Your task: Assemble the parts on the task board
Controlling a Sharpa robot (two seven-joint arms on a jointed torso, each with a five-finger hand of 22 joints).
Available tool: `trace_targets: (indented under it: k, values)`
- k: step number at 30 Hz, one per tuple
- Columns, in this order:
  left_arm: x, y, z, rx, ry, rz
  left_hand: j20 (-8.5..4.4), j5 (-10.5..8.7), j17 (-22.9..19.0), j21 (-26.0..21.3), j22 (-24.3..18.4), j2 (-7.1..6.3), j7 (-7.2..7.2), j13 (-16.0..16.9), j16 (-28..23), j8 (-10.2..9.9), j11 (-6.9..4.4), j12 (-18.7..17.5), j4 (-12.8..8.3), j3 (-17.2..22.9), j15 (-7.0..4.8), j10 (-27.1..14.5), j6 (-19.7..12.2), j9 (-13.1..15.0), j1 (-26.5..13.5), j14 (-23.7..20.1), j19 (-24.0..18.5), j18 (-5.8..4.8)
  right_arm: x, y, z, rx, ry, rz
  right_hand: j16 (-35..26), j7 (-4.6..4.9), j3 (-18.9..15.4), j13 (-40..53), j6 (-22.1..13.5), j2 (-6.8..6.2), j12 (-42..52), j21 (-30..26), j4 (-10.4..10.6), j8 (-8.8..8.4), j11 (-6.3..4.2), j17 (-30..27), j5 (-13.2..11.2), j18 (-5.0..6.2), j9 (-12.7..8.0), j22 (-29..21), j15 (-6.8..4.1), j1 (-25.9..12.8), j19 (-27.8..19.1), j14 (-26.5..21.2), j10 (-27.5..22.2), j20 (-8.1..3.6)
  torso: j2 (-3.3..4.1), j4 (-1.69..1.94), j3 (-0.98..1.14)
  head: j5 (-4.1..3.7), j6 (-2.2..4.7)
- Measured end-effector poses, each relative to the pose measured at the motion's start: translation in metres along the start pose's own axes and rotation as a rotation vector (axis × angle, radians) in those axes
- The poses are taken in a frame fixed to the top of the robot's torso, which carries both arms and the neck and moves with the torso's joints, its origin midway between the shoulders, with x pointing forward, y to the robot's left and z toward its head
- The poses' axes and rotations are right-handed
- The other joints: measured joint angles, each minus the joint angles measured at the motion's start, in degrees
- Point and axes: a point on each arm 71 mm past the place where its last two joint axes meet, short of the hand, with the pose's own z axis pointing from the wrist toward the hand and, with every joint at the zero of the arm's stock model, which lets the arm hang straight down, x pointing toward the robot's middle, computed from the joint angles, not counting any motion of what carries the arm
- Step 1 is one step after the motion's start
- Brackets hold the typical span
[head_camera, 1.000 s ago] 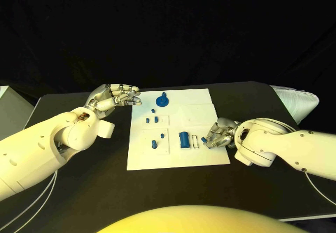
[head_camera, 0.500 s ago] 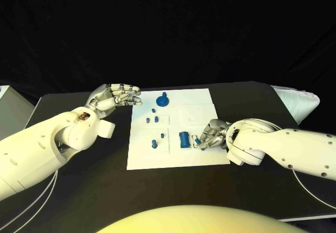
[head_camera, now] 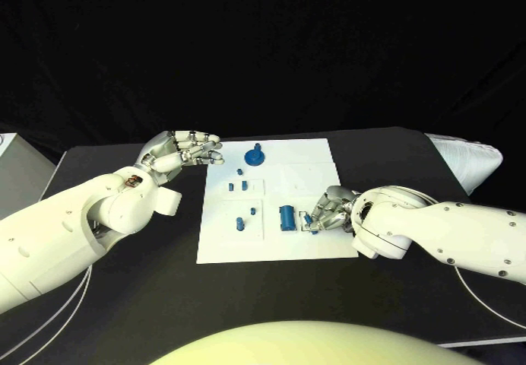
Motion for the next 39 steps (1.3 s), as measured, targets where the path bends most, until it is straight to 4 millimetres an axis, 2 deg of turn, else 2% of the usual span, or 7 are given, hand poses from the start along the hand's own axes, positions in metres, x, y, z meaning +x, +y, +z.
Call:
trace_targets:
  k: [19, 28, 32, 37, 39]
  values:
    - [0.0, 0.0, 0.0, -0.004, 0.003, -0.001, 0.0, 0.0, 0.11, -0.3, -0.07, 0.0, 0.0, 0.0, -0.22, 0.0, 0.0, 0.0, 0.0, 0.0, 0.0, 0.0, 0.0, -0.05, 0.0, 0.0, 0.0, 0.0, -0.002, 0.003, -0.004, -0.016, -0.014, 0.01, 0.0, -0.2, 0.0, 0.0, 0.2, 0.24, 0.0, 0.0, 0.0, 0.19, 0.0, 0.0, -0.23, 0.0, 0.17, 0.04, 0.0, -0.24, 0.0, 0.0, 0.0, 0.0, -0.01, 0.0, -0.03, 0.13, -0.03]
    - [0.0, 0.0, 0.0, -0.006, 0.004, -0.001, 0.0, 0.0, 0.11, -0.3, -0.07, 0.23, 0.0, 0.0, -0.22, 0.0, 0.0, 0.0, 0.16, 0.16, 0.0, 0.0, 0.0, -0.05, -0.23, 0.0, 0.0, 0.0, -0.009, 0.005, -0.005, -0.014, -0.016, 0.009, 0.0, -0.2, -0.08, -0.01, 0.2, 0.27, 0.0, -0.16, 0.42, 0.23, 0.0, 0.0, -0.56, 0.01, 0.43, 0.03, 0.0, -2.06, 0.0, 0.0, 0.0, 0.0, -0.01, 0.01, -0.07, 0.16, -0.05]
    - [0.0, 0.001, 0.0, -0.007, 0.005, -0.001, 0.0, 0.0, 0.11, -0.3, -0.12, 0.23, 0.0, 0.0, -0.22, 0.0, 0.0, 0.0, 0.16, 0.16, 0.0, 0.0, 0.0, -0.05, -0.23, 0.0, 0.0, 0.01, -0.01, 0.005, -0.004, -0.009, -0.01, 0.004, 0.0, -0.39, -0.41, -0.01, 0.39, 0.18, 0.0, -0.22, 0.75, 0.24, 0.0, 0.0, -0.99, 0.0, 0.5, 0.03, 0.0, -2.99, 0.0, 0.0, 0.01, 0.0, -0.01, 0.01, -0.07, 0.22, -0.06]
    - [0.0, 0.001, 0.0, -0.008, 0.006, -0.001, 0.0, 0.0, 0.17, -0.3, -0.16, 0.23, 0.0, 0.0, -0.22, 0.0, 0.0, 0.0, 0.32, 0.01, 0.0, 0.0, 0.0, -0.04, -0.23, 0.0, -0.01, 0.0, -0.01, 0.006, -0.002, -0.001, 0.002, -0.004, 0.0, -0.58, -1.44, -0.01, 0.57, -0.83, 0.0, -0.22, 1.79, 0.49, 0.0, 0.0, -2.28, 0.0, 0.67, 0.02, -0.01, -5.65, 0.0, 0.0, 0.01, 0.0, -0.01, 0.0, -0.06, 0.26, -0.1]
    - [0.0, 0.001, 0.0, -0.009, 0.007, -0.001, 0.0, 0.0, 0.18, -0.3, -0.16, 0.23, 0.0, 0.0, -0.22, 0.0, 0.0, 0.0, 0.32, 0.01, 0.0, 0.0, 0.0, -0.04, -0.23, 0.0, -0.01, 0.0, -0.01, 0.006, -0.001, 0.003, 0.006, -0.008, 0.0, -0.58, -1.57, -0.01, 0.57, -0.51, 0.0, -0.22, 1.93, 0.49, 0.0, 0.0, -3.19, 0.0, 0.66, 0.02, -0.01, -5.93, 0.0, 0.0, 0.01, 0.0, -0.01, 0.0, -0.05, 0.26, -0.11]
